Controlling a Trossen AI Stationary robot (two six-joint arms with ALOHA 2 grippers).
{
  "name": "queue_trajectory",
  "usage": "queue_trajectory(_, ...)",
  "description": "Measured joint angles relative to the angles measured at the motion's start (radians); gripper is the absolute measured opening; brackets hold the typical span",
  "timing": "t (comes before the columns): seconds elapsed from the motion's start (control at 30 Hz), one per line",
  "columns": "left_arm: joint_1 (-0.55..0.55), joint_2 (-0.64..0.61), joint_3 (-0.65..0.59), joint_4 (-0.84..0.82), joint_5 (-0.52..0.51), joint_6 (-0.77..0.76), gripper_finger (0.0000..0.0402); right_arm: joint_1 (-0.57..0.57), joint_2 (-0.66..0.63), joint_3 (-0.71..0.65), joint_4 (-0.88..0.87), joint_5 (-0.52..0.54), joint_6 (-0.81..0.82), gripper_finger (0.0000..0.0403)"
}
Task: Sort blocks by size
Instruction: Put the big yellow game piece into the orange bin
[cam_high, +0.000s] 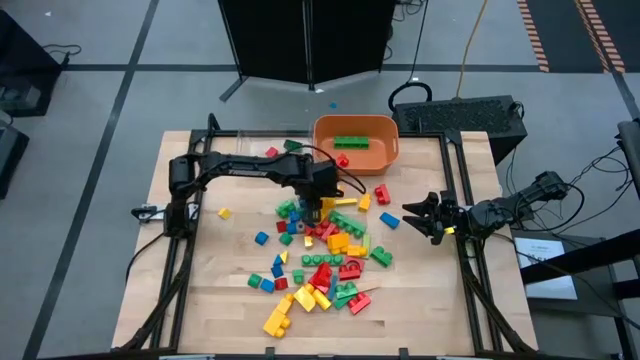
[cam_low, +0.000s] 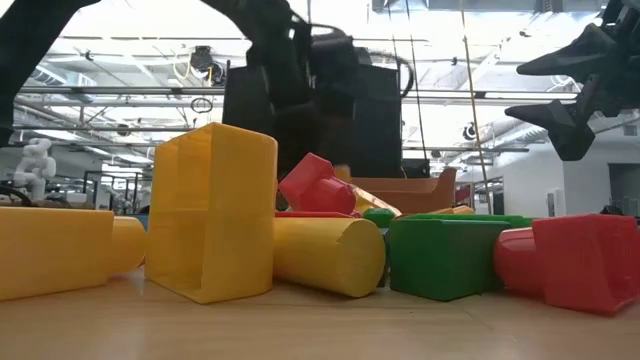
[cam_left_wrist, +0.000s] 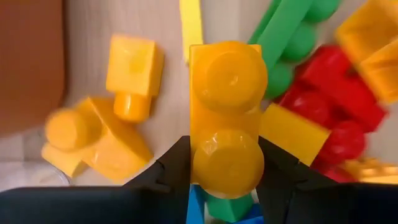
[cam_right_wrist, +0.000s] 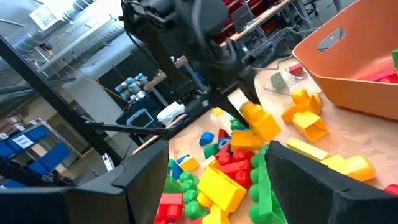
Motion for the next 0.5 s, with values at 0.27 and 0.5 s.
queue_trajectory(0.27,0.007,-0.001,0.203,-0.012,-0.143,0.001,0.0129,0.000,0.000,0.000,-0.001,0.000,0.000,0.0260)
queue_trajectory(0.5,0.093,-0.003,0.263,0.226,-0.288,-0.007,0.0129,0.000,0.000,0.000,-0.001,0.000,-0.001,0.0260)
